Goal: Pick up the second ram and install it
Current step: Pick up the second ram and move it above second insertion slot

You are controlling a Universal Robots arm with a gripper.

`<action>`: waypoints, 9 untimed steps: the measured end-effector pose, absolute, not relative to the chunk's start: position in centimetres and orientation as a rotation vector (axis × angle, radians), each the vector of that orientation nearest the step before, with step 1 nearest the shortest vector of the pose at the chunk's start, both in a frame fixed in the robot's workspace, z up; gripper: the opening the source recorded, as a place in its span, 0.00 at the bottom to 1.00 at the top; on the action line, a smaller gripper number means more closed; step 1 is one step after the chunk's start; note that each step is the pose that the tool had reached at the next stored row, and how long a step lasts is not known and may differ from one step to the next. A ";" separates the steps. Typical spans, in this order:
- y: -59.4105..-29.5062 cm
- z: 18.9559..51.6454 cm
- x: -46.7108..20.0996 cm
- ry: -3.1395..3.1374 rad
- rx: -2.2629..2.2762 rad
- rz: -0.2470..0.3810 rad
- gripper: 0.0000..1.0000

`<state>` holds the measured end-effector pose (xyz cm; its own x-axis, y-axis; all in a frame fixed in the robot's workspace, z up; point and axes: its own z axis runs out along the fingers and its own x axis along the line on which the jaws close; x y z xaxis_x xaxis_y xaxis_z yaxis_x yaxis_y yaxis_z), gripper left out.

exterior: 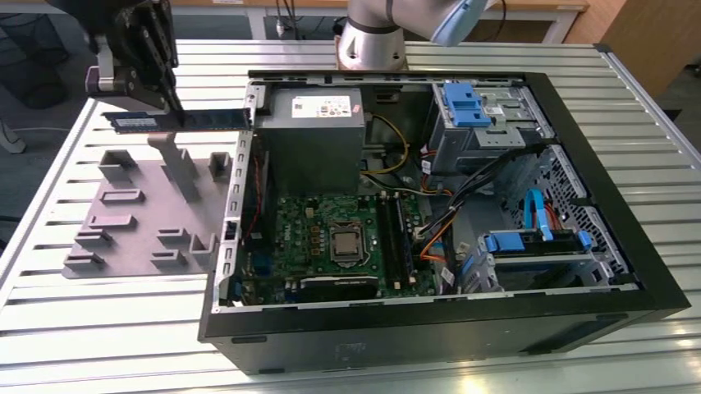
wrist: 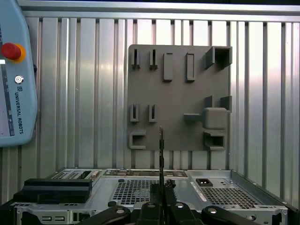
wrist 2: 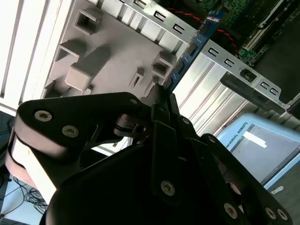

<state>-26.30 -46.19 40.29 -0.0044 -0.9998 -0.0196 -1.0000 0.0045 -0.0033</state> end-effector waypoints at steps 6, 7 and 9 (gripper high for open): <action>-46.2 40.3 -25.9 2.215 -2.205 0.018 0.14; -46.2 40.3 -25.8 2.215 -2.205 0.018 0.14; -46.2 40.3 -25.7 2.215 -2.205 0.018 0.14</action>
<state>-25.65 -46.19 40.29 -0.0044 -0.9998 -0.0197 -1.0000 0.0045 -0.0034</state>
